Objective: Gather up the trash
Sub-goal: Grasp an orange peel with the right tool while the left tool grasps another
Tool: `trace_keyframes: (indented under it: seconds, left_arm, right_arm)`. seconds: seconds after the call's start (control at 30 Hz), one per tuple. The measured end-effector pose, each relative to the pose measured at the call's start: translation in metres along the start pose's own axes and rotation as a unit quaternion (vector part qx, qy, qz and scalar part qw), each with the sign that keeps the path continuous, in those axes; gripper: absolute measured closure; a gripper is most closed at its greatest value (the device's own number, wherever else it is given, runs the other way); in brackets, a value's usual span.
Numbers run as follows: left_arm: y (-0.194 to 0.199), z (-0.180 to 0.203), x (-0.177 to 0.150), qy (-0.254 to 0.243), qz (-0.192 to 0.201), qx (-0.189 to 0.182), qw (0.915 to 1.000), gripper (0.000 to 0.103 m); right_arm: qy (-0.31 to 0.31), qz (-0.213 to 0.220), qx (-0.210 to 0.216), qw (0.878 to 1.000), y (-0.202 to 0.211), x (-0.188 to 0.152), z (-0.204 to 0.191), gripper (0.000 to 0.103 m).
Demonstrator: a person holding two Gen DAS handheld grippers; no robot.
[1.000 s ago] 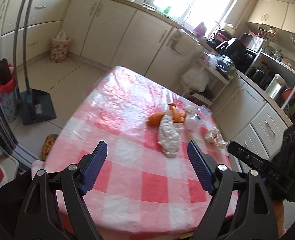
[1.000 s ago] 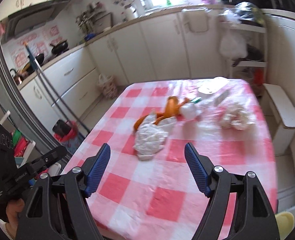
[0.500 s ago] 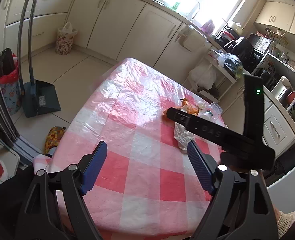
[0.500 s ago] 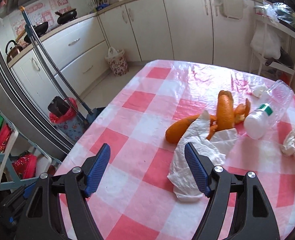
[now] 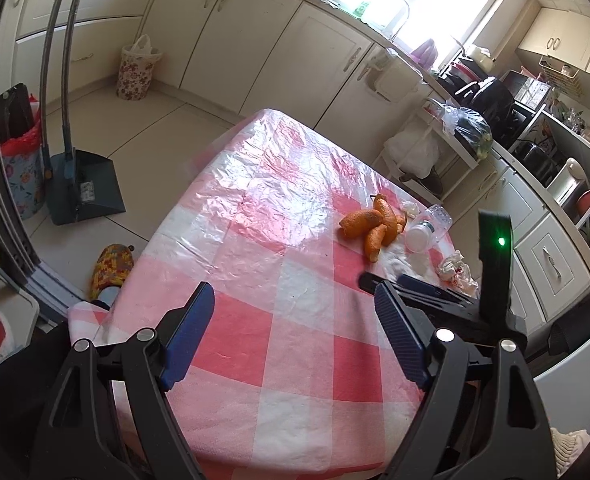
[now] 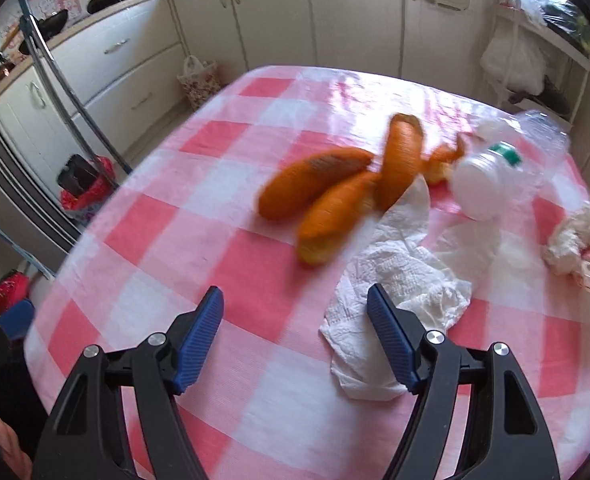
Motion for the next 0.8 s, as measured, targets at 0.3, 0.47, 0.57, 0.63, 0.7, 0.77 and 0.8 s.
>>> trace_keyframes:
  seconds: [0.3,0.47,0.57,0.63,0.7,0.77,0.8]
  left_arm:
    - [-0.007,-0.001,0.021,-0.029,-0.008,0.012,0.9995,0.024]
    - [-0.038,0.021,0.039,-0.118,-0.035,0.025,0.9921,0.024]
    - [-0.068,0.047,0.044,-0.209,-0.047,0.027,0.9763,0.024]
    - [-0.083,0.056,0.054,-0.243,-0.036,0.045,0.9684,0.024]
    - [-0.089,0.056,0.065,-0.228,-0.030,0.036,0.9725,0.024]
    - [-0.096,0.052,0.072,-0.209,-0.033,0.025,0.9771,0.024]
    - [-0.100,0.051,0.072,-0.209,-0.037,0.024,0.9770,0.024]
  right_arm:
    - [-0.052,0.021,-0.019,0.998,0.037,-0.008,0.054,0.031]
    - [-0.046,0.045,0.031,0.997,0.023,0.028,0.021,0.031]
    - [-0.060,0.035,0.043,0.997,0.002,0.037,0.017,0.040]
    - [-0.068,0.029,0.049,0.996,-0.012,0.041,0.015,0.046]
    - [-0.061,0.024,0.048,0.997,-0.022,0.042,0.013,0.046]
    - [-0.043,0.036,0.040,0.998,-0.025,0.047,0.011,0.047]
    - [-0.038,0.035,0.039,0.998,-0.023,0.047,0.013,0.050]
Point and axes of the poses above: each gripper's, at about its wrist camera, not at the fingertips, and y roughly against the way its jaws point, z to its right, x to its top, the point moved 6 cm from there along -y, roughly the way its jaws point, and after that the axes turned 1 degree about z, right-handed, at the moved point
